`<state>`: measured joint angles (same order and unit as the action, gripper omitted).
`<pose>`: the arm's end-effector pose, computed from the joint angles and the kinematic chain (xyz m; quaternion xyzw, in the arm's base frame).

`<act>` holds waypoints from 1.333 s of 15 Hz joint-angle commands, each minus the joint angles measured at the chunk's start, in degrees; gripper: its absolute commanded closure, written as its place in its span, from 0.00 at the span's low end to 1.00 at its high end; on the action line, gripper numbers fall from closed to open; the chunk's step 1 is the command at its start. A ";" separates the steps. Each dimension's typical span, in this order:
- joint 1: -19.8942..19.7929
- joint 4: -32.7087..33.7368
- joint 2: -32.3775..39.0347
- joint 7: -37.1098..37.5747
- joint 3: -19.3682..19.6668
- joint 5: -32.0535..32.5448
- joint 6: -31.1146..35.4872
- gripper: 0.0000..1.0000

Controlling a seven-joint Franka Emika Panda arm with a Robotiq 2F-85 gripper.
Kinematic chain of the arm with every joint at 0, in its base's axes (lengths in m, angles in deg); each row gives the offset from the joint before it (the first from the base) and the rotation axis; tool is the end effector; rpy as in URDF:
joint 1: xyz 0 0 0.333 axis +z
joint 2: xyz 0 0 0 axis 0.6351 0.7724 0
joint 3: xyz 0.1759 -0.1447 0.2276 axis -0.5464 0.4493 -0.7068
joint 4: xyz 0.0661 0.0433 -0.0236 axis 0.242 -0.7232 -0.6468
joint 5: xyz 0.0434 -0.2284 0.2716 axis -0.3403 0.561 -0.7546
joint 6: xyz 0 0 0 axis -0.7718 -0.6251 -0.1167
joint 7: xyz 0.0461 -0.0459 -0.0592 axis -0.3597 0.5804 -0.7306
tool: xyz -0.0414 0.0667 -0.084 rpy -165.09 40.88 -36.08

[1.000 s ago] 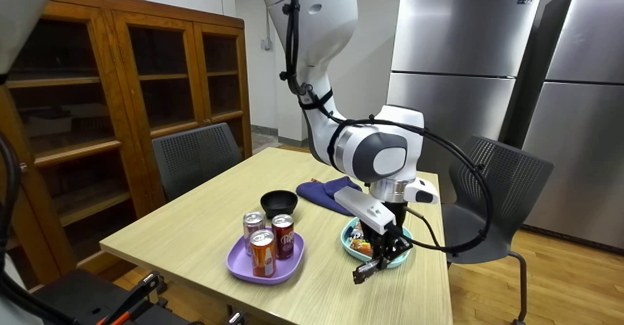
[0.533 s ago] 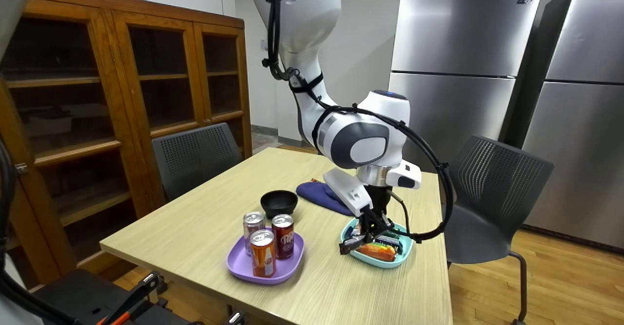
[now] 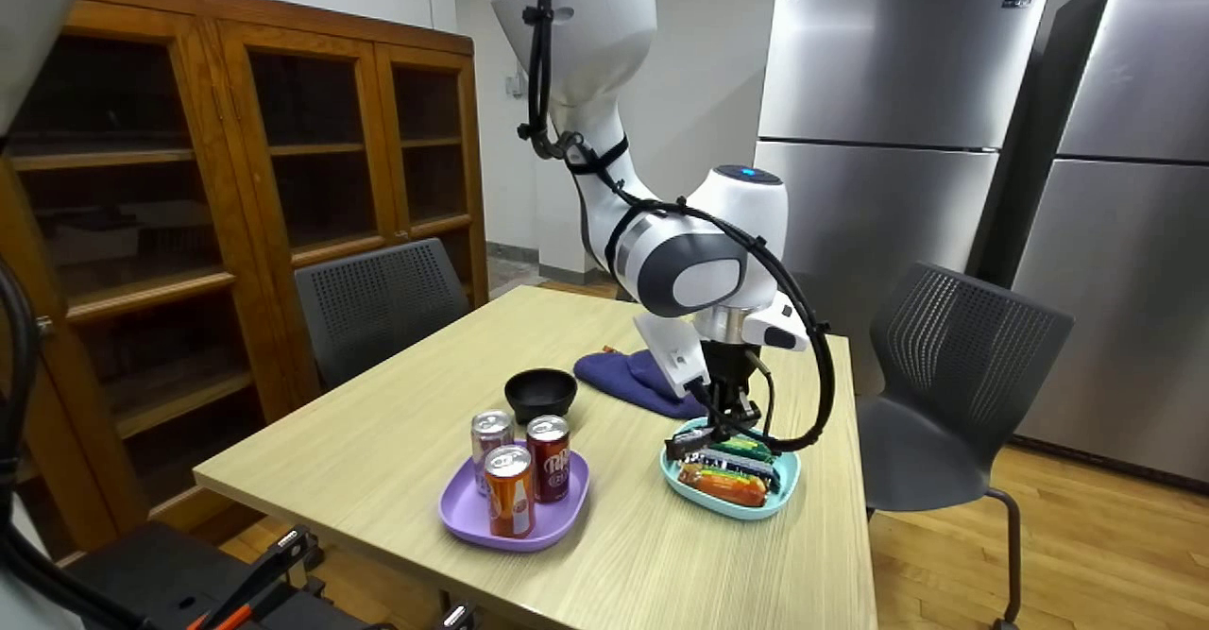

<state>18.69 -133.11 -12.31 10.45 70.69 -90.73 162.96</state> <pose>0.5193 -0.2621 0.1907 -0.9125 0.3980 -0.0875 0.0352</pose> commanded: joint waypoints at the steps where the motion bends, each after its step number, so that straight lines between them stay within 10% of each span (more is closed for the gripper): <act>1: 1.52 4.69 4.12 5.98 1.02 -1.42 1.87 0.96; 12: 4.40 12.42 11.96 18.77 3.73 -2.25 2.87 0.96; 13: 4.65 12.64 12.15 19.08 4.07 -2.01 2.48 0.57; 20: 3.88 11.62 9.40 17.82 3.17 -2.20 2.12 0.12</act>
<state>22.49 -121.01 -0.80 28.54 74.06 -92.01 166.13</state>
